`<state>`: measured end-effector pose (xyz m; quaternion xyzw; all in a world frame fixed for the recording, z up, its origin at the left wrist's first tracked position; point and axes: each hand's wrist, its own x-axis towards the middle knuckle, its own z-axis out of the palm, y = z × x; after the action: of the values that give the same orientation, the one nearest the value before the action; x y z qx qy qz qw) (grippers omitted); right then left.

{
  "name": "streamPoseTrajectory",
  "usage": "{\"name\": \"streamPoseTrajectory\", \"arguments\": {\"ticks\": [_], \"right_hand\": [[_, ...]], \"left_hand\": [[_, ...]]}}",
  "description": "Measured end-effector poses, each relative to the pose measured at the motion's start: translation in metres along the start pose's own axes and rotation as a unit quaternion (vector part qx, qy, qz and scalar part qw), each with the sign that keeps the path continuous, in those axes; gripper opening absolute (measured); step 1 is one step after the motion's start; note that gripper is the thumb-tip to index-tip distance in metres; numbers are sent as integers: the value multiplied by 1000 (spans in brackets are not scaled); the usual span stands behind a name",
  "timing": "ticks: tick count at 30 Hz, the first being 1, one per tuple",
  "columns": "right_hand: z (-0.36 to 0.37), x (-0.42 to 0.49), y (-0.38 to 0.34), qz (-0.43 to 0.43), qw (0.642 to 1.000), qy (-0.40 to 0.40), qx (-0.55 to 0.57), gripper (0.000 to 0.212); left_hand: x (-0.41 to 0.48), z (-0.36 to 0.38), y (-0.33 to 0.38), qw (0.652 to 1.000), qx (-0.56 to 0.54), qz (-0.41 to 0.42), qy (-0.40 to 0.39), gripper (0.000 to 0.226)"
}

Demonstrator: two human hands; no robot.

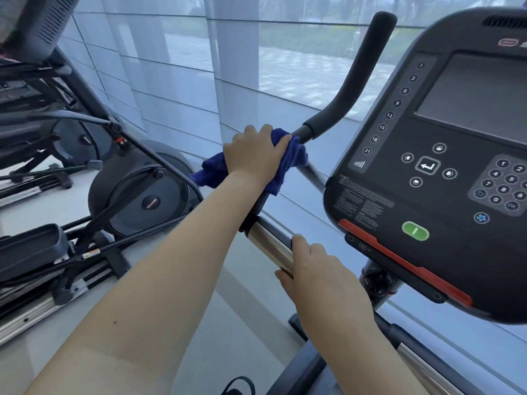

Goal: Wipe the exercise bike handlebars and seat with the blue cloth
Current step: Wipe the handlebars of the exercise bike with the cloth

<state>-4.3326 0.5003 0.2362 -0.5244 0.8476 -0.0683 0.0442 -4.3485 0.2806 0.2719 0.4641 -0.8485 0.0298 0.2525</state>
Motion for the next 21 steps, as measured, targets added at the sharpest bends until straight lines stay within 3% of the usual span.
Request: {"name": "streamPoseTrajectory", "arguments": {"ticks": [9,14,21], "right_hand": [[1,-4,0,-14,999,23,-20,37],[2,-4,1,-19,999,42,-17,35],[5,-5,2,-19,998,62,-11,36]], "left_hand": [[18,-2,-6,993,-91,22,-72,56],[-5,-10,-25,991,-84,58,-82,49],[-50,-26,-49,991,-101,8,-86,42]]}}
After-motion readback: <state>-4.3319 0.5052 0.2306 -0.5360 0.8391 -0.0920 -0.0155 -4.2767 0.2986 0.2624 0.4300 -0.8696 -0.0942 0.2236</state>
